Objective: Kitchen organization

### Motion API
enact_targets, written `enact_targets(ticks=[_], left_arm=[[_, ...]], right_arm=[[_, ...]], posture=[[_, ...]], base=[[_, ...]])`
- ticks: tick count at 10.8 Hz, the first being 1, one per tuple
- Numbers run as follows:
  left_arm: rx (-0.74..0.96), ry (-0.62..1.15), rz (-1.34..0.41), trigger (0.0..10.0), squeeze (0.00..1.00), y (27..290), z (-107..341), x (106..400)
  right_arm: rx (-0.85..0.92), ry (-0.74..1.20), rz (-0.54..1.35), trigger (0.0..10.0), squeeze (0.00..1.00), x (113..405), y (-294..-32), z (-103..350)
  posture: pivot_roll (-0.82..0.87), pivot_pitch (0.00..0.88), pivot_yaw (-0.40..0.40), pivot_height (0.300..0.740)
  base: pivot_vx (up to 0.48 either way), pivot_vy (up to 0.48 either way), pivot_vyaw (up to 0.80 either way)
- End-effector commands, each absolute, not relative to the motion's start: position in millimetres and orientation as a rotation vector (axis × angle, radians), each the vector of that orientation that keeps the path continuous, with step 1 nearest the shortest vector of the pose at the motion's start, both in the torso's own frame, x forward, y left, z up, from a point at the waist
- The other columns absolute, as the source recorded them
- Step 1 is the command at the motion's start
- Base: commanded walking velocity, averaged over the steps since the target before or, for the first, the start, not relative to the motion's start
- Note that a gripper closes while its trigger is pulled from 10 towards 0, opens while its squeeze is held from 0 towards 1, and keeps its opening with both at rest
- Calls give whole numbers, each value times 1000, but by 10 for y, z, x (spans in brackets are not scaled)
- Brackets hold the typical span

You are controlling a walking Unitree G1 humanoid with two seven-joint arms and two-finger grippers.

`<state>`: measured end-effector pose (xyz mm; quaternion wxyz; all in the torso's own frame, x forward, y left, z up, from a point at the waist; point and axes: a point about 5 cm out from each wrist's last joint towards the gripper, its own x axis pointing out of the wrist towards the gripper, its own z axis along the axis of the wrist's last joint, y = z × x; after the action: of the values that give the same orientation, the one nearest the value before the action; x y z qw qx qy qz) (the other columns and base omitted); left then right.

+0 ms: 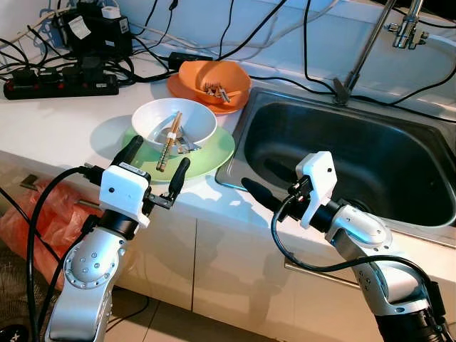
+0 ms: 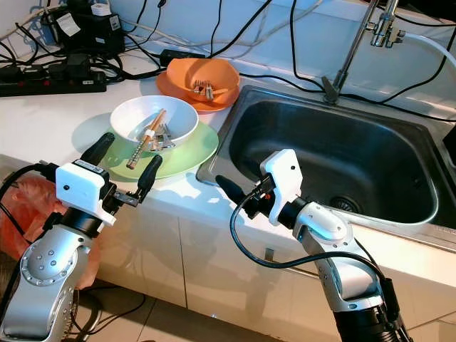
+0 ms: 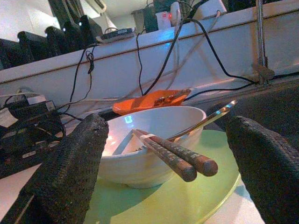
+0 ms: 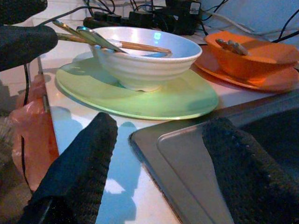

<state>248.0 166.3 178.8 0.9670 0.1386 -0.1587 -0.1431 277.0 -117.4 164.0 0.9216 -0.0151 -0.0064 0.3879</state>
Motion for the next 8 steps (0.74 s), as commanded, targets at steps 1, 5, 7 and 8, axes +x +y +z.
enact_targets(ticks=[1,5,7,8], left_arm=[[284,-326,-286,10000,0,1650,1796,2501],[283,-327,-285,10000,0,1648,1795,2505],[272,-337,-293,10000,0,1621,1826,2509],[272,-337,-293,10000,0,1625,1827,2511]], right_arm=[[-26,-16,774,10000,0,2767,-1237,1653],[-42,-15,774,10000,0,2763,-1235,1646],[-8,-35,730,10000,0,2767,-1235,1635],[-9,-35,730,10000,0,2769,-1233,1634]], posture=[[124,7,-71,740],[0,0,0,740],[116,9,-63,740],[117,9,-62,740]], base=[[0,0,0],[0,0,0],[0,0,0],[0,0,0]])
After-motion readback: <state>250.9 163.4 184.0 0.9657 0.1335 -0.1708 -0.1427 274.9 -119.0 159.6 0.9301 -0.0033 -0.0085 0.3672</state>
